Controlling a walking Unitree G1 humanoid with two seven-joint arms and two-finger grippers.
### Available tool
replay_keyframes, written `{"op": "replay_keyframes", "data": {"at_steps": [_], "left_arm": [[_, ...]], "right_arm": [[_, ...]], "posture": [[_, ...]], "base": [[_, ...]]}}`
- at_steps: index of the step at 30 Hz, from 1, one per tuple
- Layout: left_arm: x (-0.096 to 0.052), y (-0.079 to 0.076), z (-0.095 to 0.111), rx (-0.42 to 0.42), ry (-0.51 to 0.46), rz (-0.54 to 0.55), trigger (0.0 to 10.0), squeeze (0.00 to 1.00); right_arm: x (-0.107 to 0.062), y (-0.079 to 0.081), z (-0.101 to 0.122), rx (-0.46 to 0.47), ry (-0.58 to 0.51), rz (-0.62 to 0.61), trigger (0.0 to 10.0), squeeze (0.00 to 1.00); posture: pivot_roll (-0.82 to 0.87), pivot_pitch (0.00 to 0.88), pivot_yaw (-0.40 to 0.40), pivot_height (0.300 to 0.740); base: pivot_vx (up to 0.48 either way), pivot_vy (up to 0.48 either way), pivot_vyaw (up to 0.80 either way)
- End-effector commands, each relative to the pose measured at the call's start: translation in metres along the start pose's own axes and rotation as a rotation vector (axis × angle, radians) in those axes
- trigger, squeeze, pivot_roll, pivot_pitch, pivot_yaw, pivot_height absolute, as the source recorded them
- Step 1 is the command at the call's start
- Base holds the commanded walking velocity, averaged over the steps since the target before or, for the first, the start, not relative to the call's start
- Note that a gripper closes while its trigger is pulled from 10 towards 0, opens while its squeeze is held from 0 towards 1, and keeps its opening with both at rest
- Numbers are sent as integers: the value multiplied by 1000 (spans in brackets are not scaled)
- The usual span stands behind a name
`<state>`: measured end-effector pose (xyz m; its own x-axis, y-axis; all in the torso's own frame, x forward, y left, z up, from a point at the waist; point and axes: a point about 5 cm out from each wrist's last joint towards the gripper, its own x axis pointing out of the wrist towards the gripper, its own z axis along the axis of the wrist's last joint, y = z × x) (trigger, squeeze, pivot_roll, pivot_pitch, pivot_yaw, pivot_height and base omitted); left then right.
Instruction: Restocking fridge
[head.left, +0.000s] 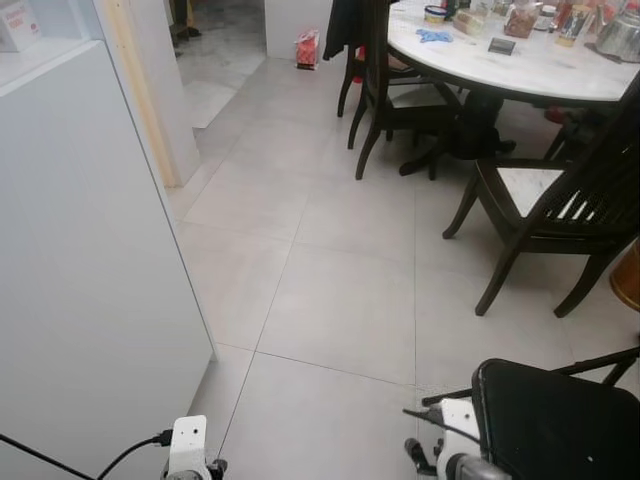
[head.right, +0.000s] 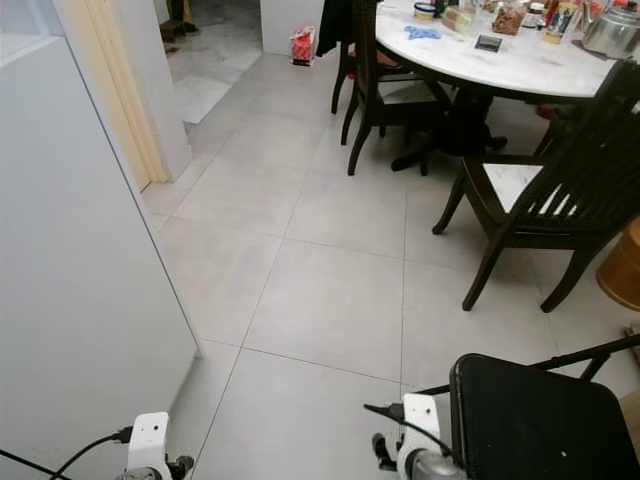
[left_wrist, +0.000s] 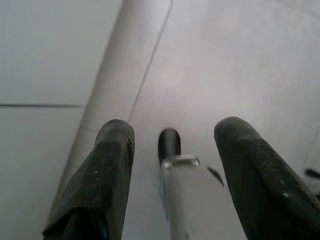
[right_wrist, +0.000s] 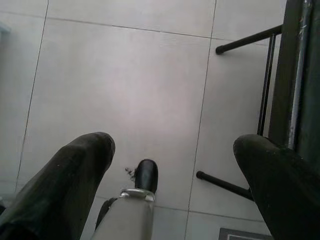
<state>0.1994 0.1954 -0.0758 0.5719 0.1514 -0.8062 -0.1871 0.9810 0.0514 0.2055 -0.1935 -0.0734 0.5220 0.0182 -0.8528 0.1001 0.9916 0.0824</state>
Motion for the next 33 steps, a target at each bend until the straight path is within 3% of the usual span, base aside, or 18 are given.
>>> {"op": "replay_keyframes", "data": {"at_steps": [1,7,8,9,11,19,20,21,22,23,25,29,33], "left_arm": [[-1,1,-4,-16,-5,13,10000,0],[-1,2,0,-31,-54,20,10000,0],[-1,2,1,-33,-60,25,10000,0],[-1,2,1,-33,-60,25,10000,0],[-1,3,1,-32,-64,30,10000,0],[-1,3,2,-37,-71,36,10000,0],[-1,3,2,-38,-73,38,10000,0],[-1,3,2,-38,-73,38,10000,0],[-1,3,2,-37,-73,39,10000,0],[-1,3,2,-37,-75,42,10000,0],[-1,4,2,-40,-77,45,10000,0],[-1,4,3,-45,-86,46,10000,0],[-1,4,3,-44,-93,49,10000,0]], "right_arm": [[0,0,1,23,-2,-4,10000,0],[-1,-2,9,35,-108,-61,10000,0],[-2,-3,15,85,-198,-78,10000,0],[-2,-3,15,85,-198,-78,10000,0],[-5,-5,23,140,-324,-141,10000,0],[-12,-10,33,154,-483,-237,10000,0],[-18,-23,55,125,-573,-252,10000,0],[-18,-23,55,125,-573,-252,10000,0],[-35,-43,108,76,-748,-264,10000,0],[-43,-48,124,70,-818,-270,10000,0],[-48,-49,134,83,-859,-277,10000,0],[-67,-41,174,36,-1049,-279,10000,0],[-76,-34,185,32,-1138,-263,10000,0]], "posture": [[29,0,-58,740],[34,0,-58,740],[44,0,-57,740],[44,0,-57,740],[34,0,-50,740],[34,0,-53,740],[34,0,-53,740],[34,0,-53,740],[34,0,-53,740],[34,0,-55,740],[33,0,-55,740],[35,0,-53,740],[37,0,-53,740]], "base": [[0,0,0],[0,0,0],[0,0,0],[0,0,0],[0,0,0],[0,0,0],[0,0,0],[0,0,0],[0,0,0],[0,0,0],[0,0,0],[0,0,0],[0,0,0]]}}
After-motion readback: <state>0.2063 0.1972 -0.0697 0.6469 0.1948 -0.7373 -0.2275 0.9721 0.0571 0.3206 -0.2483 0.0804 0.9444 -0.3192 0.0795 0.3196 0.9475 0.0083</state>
